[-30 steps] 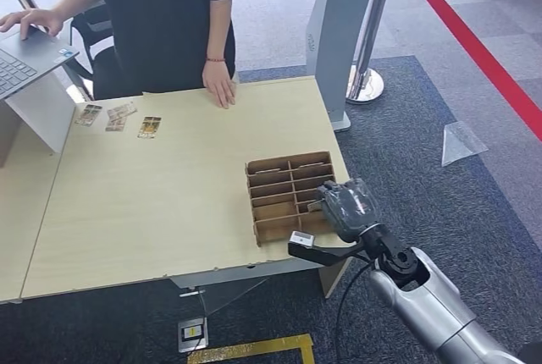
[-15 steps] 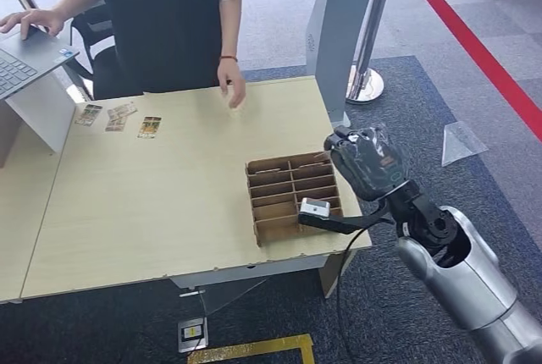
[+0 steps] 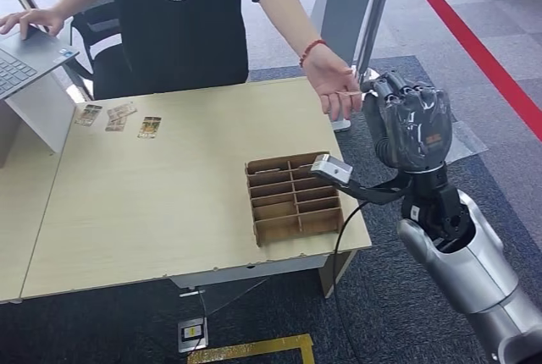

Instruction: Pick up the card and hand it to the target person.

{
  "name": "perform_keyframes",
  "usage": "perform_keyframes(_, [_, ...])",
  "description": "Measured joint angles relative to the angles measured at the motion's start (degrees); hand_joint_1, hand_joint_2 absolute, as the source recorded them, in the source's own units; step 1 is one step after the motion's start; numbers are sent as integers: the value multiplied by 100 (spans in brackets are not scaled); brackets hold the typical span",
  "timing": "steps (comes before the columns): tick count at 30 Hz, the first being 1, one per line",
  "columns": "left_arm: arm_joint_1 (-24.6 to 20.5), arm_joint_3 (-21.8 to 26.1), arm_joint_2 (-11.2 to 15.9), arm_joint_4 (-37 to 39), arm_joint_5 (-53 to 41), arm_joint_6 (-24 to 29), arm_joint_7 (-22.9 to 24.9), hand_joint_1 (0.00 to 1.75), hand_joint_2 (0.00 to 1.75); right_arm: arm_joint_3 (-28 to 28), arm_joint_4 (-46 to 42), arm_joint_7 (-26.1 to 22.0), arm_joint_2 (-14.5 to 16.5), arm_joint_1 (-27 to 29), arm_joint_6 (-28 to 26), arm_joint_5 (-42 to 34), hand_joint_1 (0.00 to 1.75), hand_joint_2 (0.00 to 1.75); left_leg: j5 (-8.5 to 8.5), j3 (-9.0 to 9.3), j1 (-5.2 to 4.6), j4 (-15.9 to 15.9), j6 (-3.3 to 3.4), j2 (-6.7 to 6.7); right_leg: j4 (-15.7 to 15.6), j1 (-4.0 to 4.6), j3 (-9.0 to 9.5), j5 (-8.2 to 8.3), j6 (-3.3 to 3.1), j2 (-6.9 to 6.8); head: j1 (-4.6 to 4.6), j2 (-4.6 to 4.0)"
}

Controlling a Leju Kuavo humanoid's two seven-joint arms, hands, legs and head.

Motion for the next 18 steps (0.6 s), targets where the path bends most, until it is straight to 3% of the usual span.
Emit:
perform_keyframes(3, [-27,-17,-23,0,-23,0,31,0,175,73,505,185,240,-183,-372,195,175,175,1,1,0,0,-1,0,2,0,0,0,0,-1,-1,0])
perform_keyframes(9, [-33,-37,-48,0,-64,-1,82,0,175,193,1396,323,583,-470,-589,328,175,175,2,1,0,0,-1,0,4,0,0,0,0,-1,-1,0])
perform_keyframes(13, [-34,-39,-53,0,-97,-11,92,0,175,273,1924,271,739,-632,-602,295,0,175,2,0,0,1,-2,-2,4,0,-1,0,0,-2,-1,0])
perform_keyframes(18, [-40,-41,-53,0,-94,-17,93,0,175,364,2405,108,853,-760,-586,54,0,175,2,0,0,2,-2,-6,4,0,-2,0,0,-8,0,0])
